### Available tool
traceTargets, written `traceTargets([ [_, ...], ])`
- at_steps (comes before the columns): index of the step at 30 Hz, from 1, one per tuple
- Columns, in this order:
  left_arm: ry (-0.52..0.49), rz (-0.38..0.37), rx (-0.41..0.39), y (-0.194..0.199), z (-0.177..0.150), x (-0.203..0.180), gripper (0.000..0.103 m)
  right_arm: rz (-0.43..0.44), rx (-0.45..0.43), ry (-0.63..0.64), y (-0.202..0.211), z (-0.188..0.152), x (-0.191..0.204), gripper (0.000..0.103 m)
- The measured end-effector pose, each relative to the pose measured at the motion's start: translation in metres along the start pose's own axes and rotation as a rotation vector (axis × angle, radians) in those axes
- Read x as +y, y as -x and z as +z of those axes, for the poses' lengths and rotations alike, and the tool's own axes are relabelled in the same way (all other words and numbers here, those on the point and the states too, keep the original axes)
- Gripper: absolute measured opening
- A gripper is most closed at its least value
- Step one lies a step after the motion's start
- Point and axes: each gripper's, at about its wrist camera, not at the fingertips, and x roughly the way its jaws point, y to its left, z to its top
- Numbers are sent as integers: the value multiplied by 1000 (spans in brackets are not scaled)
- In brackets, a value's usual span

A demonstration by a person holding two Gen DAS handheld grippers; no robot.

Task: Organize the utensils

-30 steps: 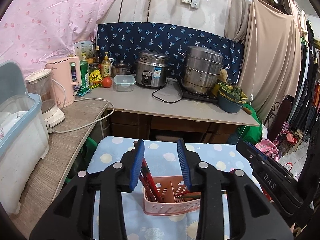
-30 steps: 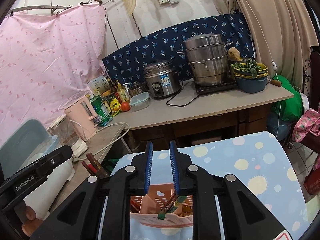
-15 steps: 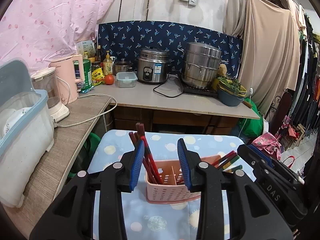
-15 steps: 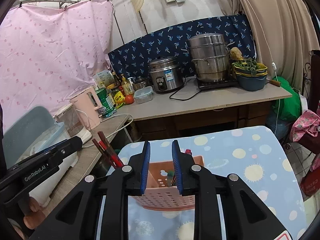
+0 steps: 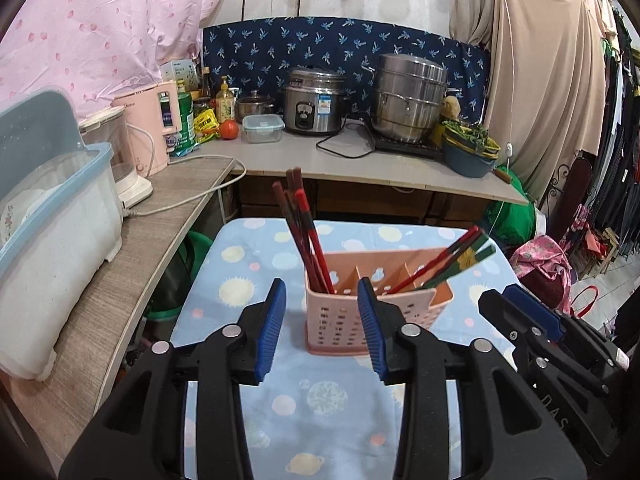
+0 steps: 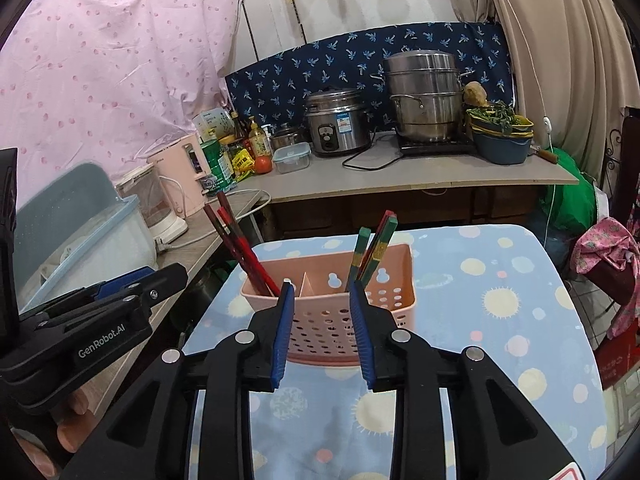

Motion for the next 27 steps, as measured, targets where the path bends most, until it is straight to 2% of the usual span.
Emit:
traceTargets([
  [2, 5, 11, -2, 2, -7, 2, 50, -18, 5, 9, 3, -4, 2, 28],
  [12, 8, 21, 37, 2, -32, 6, 51, -40, 43, 17, 6, -24, 2, 29],
  [16, -1, 30, 52, 1, -42, 5, 56, -46, 76, 6, 3, -35, -1, 29],
  [20, -20, 38, 66, 0, -53, 1, 58, -58, 76, 2, 4, -45, -5, 51],
  [27, -38, 55, 79, -1, -66, -3, 67, -94, 78, 7, 7, -56, -10, 64],
])
